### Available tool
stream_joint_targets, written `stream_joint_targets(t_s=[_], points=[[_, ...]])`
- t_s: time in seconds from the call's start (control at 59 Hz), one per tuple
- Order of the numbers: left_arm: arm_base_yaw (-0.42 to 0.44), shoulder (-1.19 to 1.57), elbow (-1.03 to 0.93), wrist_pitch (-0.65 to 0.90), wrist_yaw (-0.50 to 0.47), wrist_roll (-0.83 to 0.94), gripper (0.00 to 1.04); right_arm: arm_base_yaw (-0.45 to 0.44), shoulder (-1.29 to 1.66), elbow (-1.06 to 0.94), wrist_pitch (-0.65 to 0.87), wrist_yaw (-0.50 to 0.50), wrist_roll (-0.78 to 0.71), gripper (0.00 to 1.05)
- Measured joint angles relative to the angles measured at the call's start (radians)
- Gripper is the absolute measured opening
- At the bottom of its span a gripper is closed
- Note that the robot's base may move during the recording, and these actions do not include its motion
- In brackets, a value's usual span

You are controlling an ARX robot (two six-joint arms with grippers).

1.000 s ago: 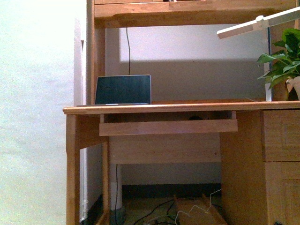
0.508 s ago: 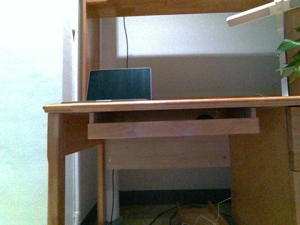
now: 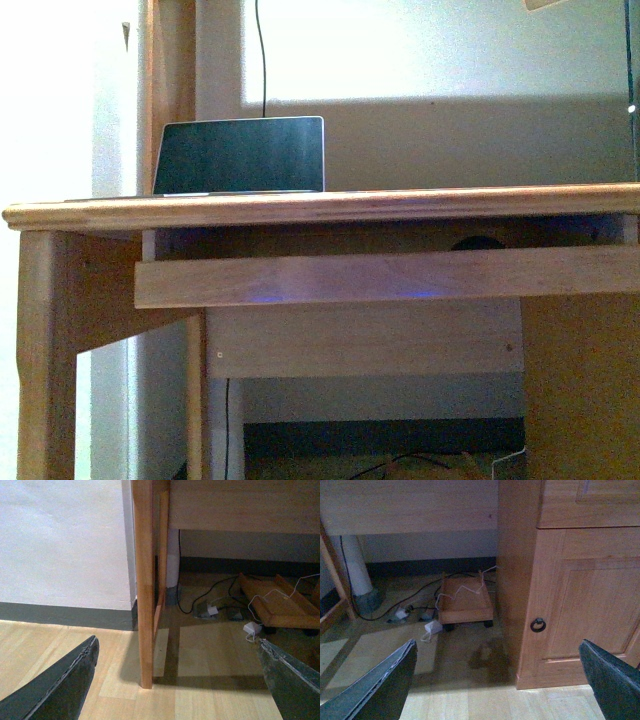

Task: Place mouse

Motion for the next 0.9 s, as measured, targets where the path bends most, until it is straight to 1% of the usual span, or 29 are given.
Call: stream_joint_targets(t_s=[0.898], points=[[0.0,0.0,0.0,0.0,0.0,0.0,0.97,0.0,0.0,0.0,0.0,-0.002,0.0,0.97]])
